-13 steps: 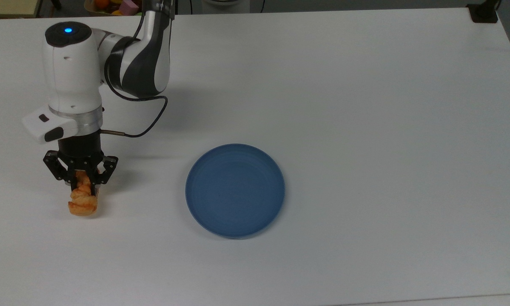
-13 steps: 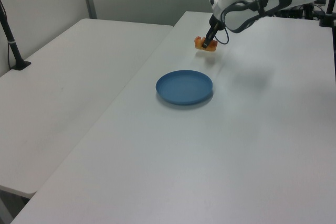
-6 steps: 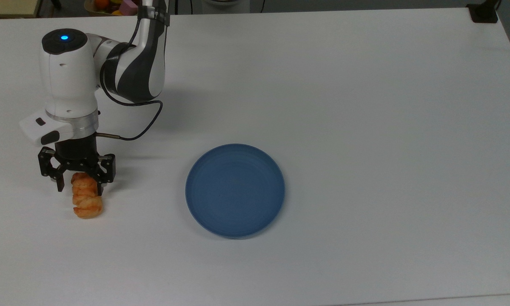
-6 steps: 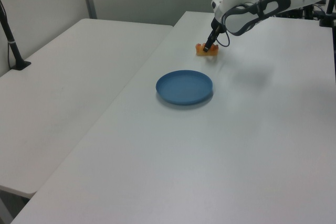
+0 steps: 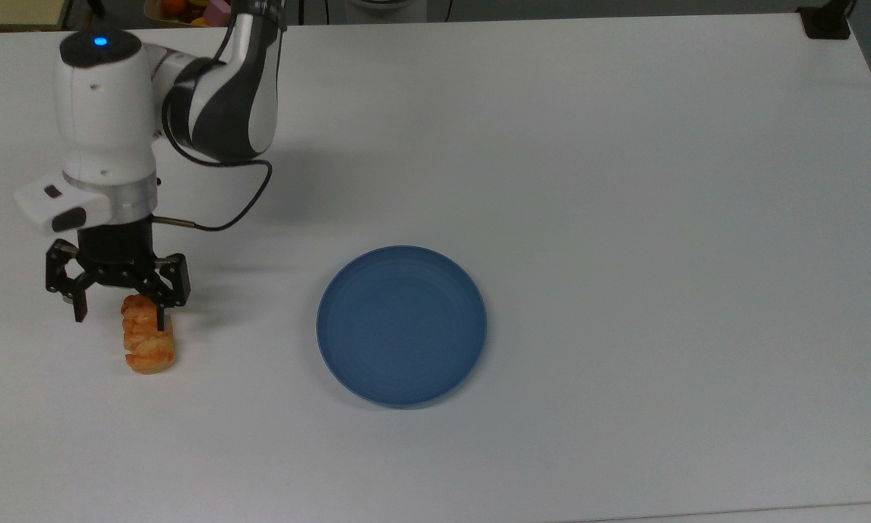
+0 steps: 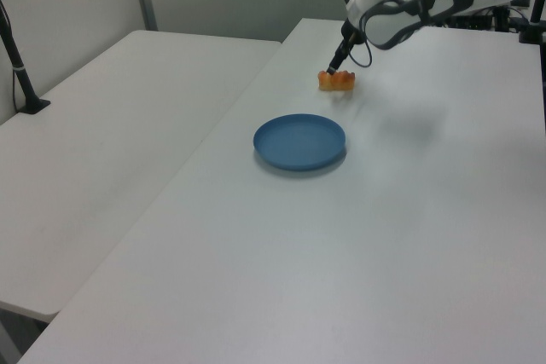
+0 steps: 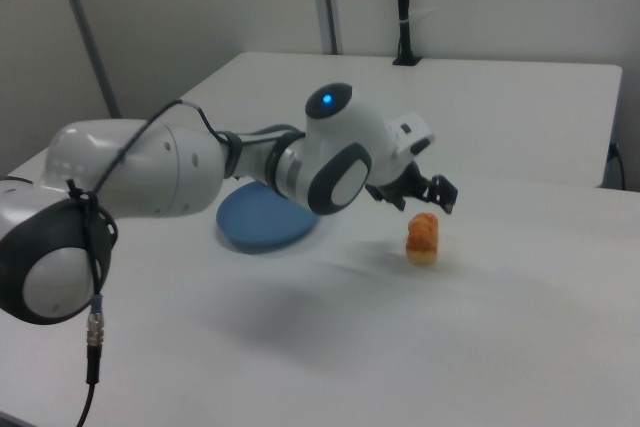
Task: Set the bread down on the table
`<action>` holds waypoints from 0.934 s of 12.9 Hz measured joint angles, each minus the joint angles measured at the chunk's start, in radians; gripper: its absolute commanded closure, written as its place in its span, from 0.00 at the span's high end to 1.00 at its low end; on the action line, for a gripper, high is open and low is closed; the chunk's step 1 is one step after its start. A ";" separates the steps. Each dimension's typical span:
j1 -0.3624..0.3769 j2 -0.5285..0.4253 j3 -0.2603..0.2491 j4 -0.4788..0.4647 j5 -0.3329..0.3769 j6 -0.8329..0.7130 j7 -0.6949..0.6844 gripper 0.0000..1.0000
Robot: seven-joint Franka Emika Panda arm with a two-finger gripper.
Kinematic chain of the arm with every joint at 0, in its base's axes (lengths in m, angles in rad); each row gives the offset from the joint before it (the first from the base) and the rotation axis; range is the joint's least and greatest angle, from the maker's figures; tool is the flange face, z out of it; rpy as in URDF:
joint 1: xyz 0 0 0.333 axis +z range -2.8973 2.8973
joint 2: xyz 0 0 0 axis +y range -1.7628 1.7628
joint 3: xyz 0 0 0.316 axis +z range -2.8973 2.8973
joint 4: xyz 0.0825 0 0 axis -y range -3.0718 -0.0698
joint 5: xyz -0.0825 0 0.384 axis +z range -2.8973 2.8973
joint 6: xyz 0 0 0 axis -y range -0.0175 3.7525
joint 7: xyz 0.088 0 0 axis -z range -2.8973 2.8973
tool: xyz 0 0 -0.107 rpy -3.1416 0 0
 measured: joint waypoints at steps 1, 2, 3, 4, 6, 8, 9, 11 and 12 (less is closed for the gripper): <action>0.001 -0.026 0.001 -0.008 0.000 -0.001 0.000 1.00; 0.004 -0.056 0.003 -0.019 0.000 -0.013 0.000 1.00; 0.010 -0.089 0.004 -0.031 0.000 -0.048 0.000 1.00; 0.021 -0.137 0.006 -0.043 0.000 -0.119 0.002 1.00; 0.051 -0.213 0.008 -0.054 0.000 -0.254 0.037 1.00; 0.112 -0.303 0.010 -0.060 -0.024 -0.450 0.126 1.00; 0.150 -0.343 0.011 -0.062 -0.040 -0.539 0.185 1.00; 0.224 -0.420 0.013 -0.072 -0.050 -0.683 0.284 1.00; 0.254 -0.462 0.013 -0.089 -0.051 -0.740 0.319 1.00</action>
